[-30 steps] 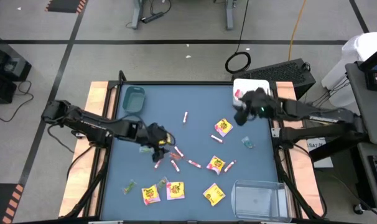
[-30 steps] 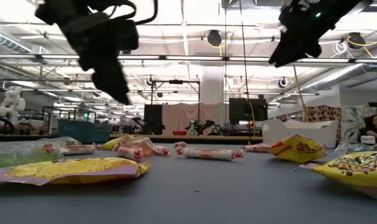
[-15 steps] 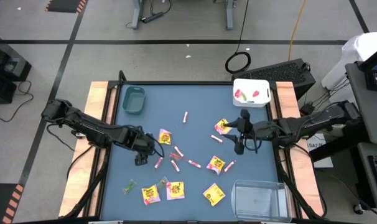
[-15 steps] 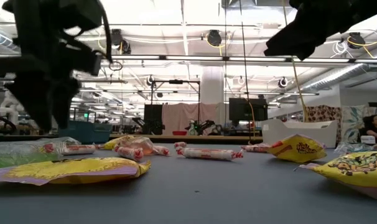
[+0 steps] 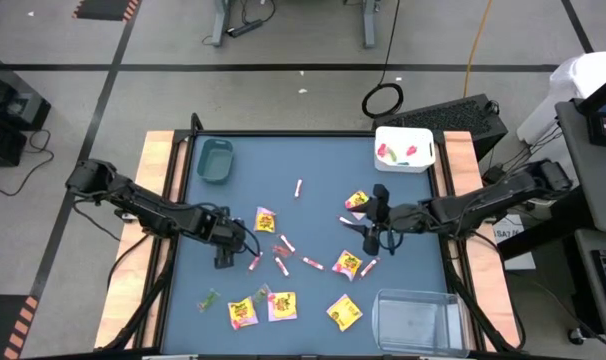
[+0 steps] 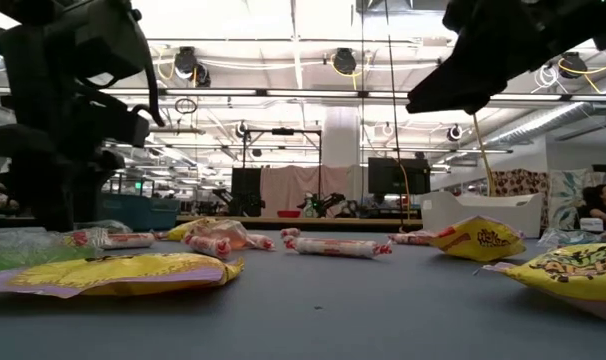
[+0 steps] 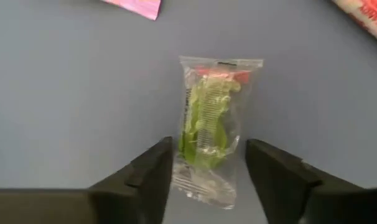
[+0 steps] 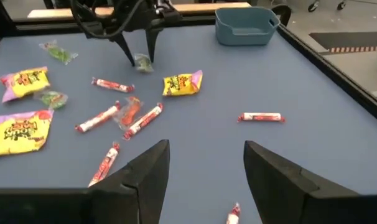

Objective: Sort candy
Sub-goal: Put the green gummy into the white bin

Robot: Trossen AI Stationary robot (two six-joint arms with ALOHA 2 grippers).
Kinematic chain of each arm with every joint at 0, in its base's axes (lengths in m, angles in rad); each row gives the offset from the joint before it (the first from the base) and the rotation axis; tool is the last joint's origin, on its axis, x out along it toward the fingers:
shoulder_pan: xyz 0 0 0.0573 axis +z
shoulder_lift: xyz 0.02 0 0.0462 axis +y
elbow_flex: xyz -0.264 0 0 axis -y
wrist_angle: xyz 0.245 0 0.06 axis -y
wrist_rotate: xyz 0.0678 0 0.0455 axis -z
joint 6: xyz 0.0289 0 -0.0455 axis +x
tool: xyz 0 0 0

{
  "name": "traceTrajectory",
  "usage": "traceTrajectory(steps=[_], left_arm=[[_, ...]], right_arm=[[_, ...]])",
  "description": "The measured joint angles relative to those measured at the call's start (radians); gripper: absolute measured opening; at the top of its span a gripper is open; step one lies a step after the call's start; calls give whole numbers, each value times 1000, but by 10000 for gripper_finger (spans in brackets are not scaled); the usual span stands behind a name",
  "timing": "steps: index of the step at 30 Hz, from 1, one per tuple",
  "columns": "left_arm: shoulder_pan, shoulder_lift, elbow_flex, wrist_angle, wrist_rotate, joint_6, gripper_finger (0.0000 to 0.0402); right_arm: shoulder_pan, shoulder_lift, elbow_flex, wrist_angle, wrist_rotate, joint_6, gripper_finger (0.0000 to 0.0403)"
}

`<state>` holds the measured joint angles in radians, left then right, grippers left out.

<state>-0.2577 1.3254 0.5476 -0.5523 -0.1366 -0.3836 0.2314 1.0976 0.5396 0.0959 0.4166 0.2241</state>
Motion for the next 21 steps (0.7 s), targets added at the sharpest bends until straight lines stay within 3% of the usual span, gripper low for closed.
traceTrajectory(steps=[10,16,21], left_arm=[[3,3,15,23,-44,7,45],[3,3,85,25,-56,58,23],[3,3,160,83,-120,174,22]], right_arm=[[0,89,0,106,-4,7,196],[3,183,0,227,-106,-30,196],[14,303,1,422,-109,-111,196]])
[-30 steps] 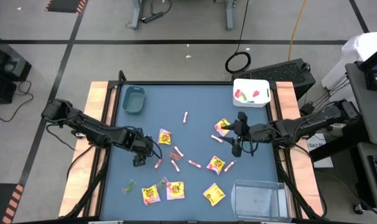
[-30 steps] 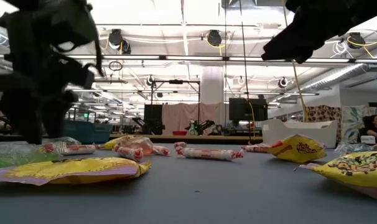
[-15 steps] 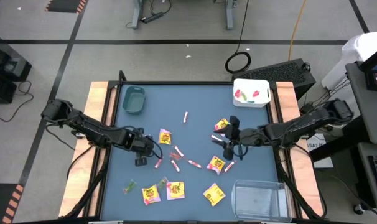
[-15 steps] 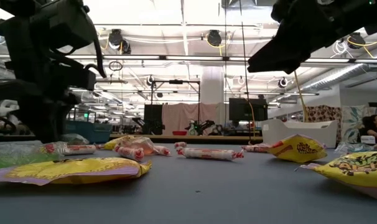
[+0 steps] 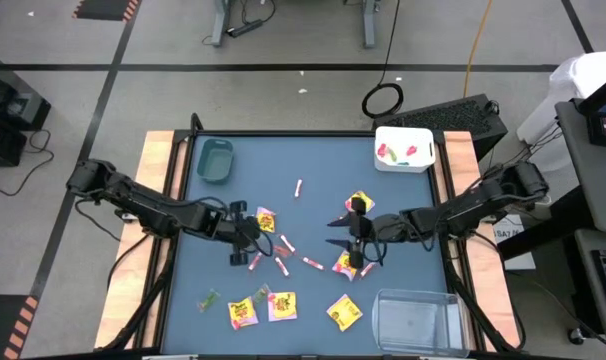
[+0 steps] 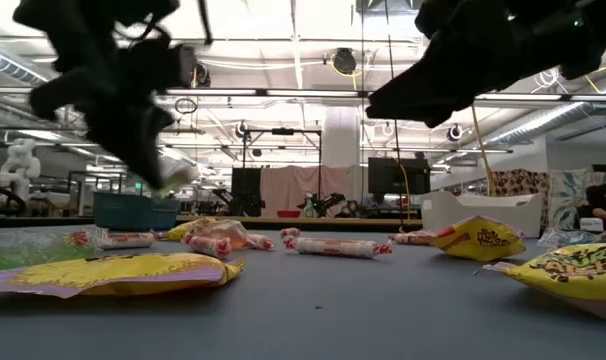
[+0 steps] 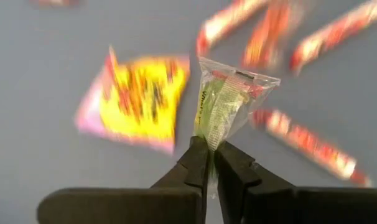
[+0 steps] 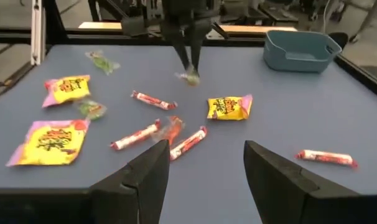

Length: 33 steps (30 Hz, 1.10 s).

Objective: Sort candy
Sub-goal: Put the green gummy into the white bin

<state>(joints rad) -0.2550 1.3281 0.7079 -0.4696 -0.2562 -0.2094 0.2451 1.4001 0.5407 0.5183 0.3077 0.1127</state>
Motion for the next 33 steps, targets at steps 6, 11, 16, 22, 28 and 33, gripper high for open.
traceTrajectory(steps=[6,11,16,22,28,33], left_arm=[[0,0,54,180,-64,182,22],[16,0,54,403,-71,319,22],[52,0,54,490,-70,331,22],[81,13,55,507,-62,323,22],[85,35,53,502,22,336,22],[85,40,55,509,28,331,22]], right_arm=[[-1,105,33,107,5,-118,196],[-6,169,105,151,85,-75,196],[-7,211,170,143,87,-158,207],[-11,258,252,163,90,-154,250],[-14,292,306,156,104,-264,269],[-30,319,314,159,53,-266,254]])
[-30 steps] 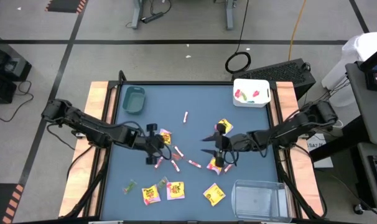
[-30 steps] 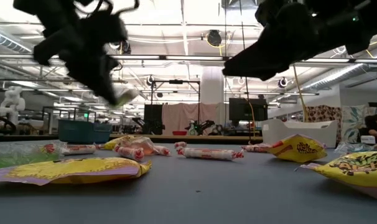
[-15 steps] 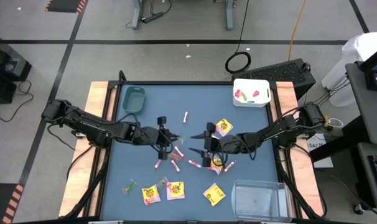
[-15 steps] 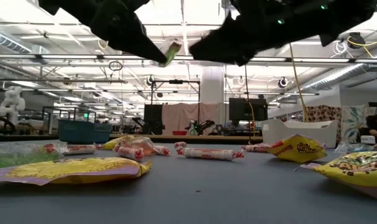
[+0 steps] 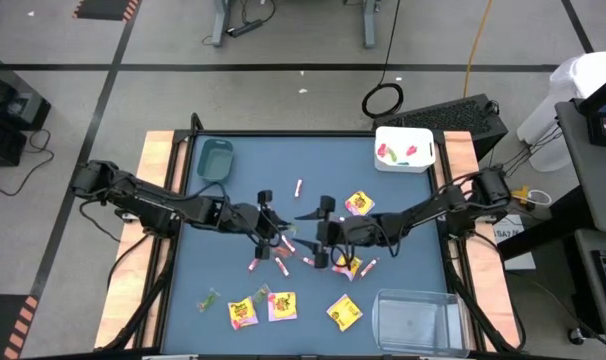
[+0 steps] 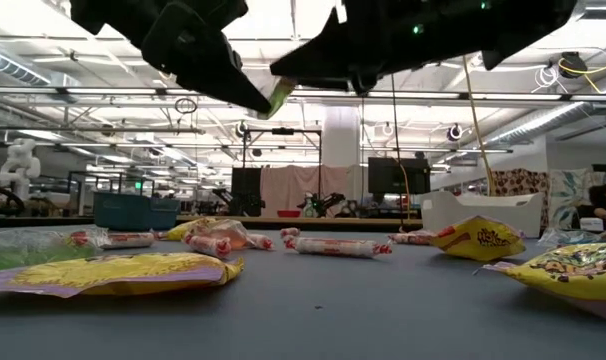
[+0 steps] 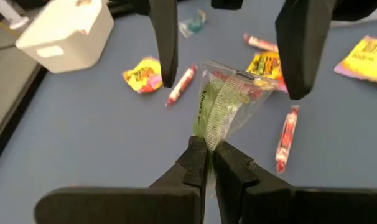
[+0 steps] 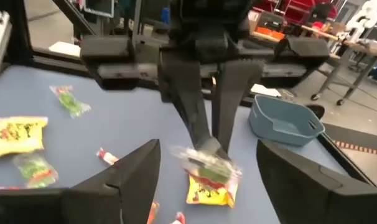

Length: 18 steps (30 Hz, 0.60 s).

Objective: Sort candy
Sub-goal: Put the green gummy into the white bin

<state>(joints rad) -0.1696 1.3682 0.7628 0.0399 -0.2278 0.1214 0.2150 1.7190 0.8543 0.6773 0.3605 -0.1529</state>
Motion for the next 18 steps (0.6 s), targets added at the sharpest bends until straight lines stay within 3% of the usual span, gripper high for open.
traceTrajectory(steps=[5,18], left_arm=[[0,5,0,6,15,-3,22],[-1,5,0,1,17,-11,22]], right_arm=[[-12,43,0,19,-53,3,221],[-14,65,0,56,-48,10,98]])
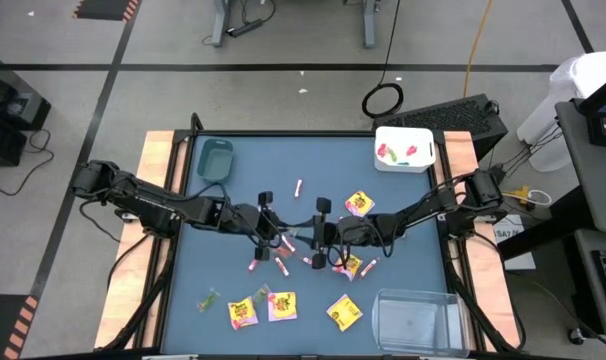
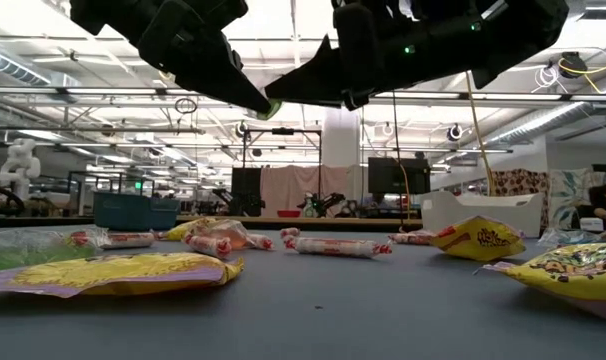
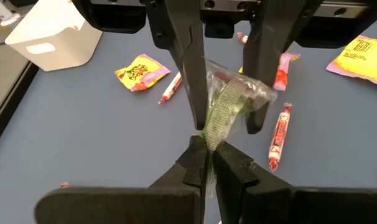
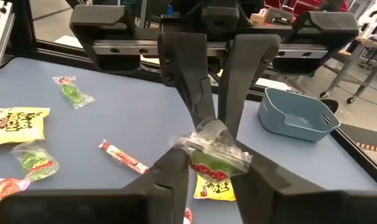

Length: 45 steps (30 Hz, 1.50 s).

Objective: Sort candy
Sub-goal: Put the green gummy into the white bin

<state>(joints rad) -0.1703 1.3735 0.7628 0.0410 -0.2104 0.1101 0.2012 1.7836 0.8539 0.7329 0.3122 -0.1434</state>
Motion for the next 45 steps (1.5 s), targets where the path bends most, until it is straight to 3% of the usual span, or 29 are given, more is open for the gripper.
traceTrajectory(steps=[6,18,23,29,38,41,45], left_arm=[[0,0,0,2,0,-21,46],[-17,0,0,6,-2,-27,254],[-32,-10,-1,-1,-5,-17,312],[-33,-18,-1,-17,-35,-2,328],[-33,-19,-1,-24,-35,8,329],[-33,-19,-1,-23,-36,8,329],[-33,-19,-1,-3,-37,2,329]], right_arm=[[0,0,0,-2,1,16,64],[1,-48,0,-94,-3,62,56],[1,-120,0,-248,-2,139,56],[1,-263,0,-512,-4,301,56],[1,-491,-1,-844,10,334,56],[1,-548,-47,-808,66,334,56],[-11,-582,-162,-565,78,334,56]])
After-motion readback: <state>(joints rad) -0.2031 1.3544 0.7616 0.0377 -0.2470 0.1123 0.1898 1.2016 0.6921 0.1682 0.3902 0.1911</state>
